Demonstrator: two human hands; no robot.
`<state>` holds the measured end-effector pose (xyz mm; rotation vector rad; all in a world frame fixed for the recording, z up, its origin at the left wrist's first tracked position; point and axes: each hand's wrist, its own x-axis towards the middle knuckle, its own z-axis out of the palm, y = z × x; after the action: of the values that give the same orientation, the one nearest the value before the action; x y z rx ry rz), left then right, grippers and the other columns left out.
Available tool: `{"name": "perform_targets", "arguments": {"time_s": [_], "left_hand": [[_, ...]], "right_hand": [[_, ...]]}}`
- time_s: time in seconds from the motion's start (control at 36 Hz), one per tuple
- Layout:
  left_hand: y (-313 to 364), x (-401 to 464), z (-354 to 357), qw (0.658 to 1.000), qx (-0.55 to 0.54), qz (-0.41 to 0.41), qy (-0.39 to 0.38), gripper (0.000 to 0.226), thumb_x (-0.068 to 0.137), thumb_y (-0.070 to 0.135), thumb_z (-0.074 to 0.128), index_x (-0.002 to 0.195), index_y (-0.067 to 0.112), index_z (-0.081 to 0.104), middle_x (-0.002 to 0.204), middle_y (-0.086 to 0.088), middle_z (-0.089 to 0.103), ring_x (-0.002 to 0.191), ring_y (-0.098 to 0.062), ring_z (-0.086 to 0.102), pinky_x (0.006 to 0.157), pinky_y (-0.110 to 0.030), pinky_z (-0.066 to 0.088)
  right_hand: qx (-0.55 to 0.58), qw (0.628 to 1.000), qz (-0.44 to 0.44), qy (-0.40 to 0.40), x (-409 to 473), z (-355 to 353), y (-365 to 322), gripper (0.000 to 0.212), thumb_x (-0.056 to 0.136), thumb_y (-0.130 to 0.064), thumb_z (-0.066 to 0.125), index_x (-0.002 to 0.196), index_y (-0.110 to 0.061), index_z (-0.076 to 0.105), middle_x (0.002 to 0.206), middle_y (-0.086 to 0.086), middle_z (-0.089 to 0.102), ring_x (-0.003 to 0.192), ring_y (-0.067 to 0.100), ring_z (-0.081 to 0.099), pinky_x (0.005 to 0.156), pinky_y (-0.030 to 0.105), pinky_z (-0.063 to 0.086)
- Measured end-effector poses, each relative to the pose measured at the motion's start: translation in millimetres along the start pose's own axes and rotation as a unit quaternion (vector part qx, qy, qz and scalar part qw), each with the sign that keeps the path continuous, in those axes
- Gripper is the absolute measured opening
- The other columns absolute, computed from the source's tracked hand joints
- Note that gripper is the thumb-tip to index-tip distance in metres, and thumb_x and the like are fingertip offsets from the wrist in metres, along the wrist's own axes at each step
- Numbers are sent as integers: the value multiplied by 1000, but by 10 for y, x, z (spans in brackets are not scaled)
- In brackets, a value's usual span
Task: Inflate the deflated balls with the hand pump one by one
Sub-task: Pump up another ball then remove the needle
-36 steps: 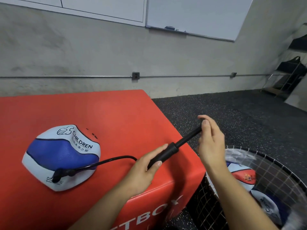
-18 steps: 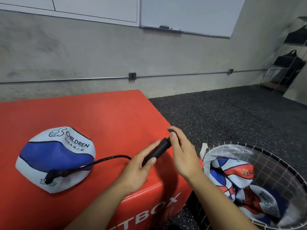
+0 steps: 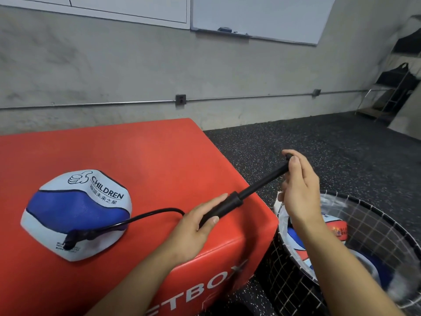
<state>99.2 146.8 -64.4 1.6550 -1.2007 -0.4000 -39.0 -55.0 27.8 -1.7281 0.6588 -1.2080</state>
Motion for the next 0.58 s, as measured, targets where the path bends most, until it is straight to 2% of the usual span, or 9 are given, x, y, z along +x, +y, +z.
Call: {"name": "perform_targets", "arguments": {"time_s": [0.08, 0.17, 0.28, 0.36, 0.44, 0.47, 0.58], "left_hand": [[-31, 2, 0, 1000, -9, -6, 8, 54, 110, 18, 53, 153, 49, 44, 153, 29, 49, 146, 7, 38, 122, -24, 27], [-46, 2, 1, 999, -21, -6, 23, 55, 109, 16, 54, 152, 49, 45, 154, 29, 48, 147, 7, 37, 124, -24, 25], [-41, 10, -19, 999, -41, -6, 29, 56, 109, 10, 53, 151, 46, 45, 154, 32, 46, 147, 7, 36, 124, -19, 23], [-57, 23, -33, 998, -47, -7, 35, 55, 109, 8, 52, 154, 38, 44, 156, 30, 45, 149, 5, 35, 126, -23, 23], [-64, 32, -45, 998, -51, -11, 46, 54, 108, 11, 53, 154, 37, 43, 157, 29, 44, 150, 3, 34, 128, -29, 22], [-65, 34, -49, 997, -52, -15, 50, 53, 108, 14, 54, 154, 38, 43, 157, 29, 44, 151, 2, 34, 129, -33, 23], [-63, 41, -62, 996, -61, -26, 62, 54, 105, 21, 53, 156, 35, 42, 159, 24, 45, 151, -4, 37, 126, -52, 30]], "right_hand": [[-4, 1000, -4, -5, -28, 94, 19, 35, 102, -53, 39, 119, -40, 67, 73, -19, 49, 73, 20, 45, 74, 61, 49], [-3, 1000, -7, -30, -78, 223, 38, 39, 100, -56, 39, 122, -38, 66, 67, -19, 46, 69, 17, 44, 73, 48, 42], [-16, 998, -13, -65, -177, 412, 43, 39, 101, -56, 38, 122, -39, 66, 70, -25, 52, 71, 11, 49, 79, 50, 50], [-35, 995, -15, -90, -264, 543, 14, 36, 104, -50, 38, 122, -36, 67, 77, -26, 59, 74, 3, 54, 85, 36, 48], [-53, 993, -36, -103, -361, 653, 4, 32, 108, -35, 41, 122, -28, 68, 102, -26, 68, 95, -9, 60, 90, 13, 43], [-58, 991, -36, -111, -391, 689, 5, 31, 109, -31, 42, 123, -27, 68, 107, -24, 69, 99, -10, 60, 91, 10, 41], [-74, 986, -21, -145, -461, 789, 25, 27, 112, -23, 45, 125, -26, 68, 109, -15, 70, 101, -3, 61, 94, 17, 43]]}}
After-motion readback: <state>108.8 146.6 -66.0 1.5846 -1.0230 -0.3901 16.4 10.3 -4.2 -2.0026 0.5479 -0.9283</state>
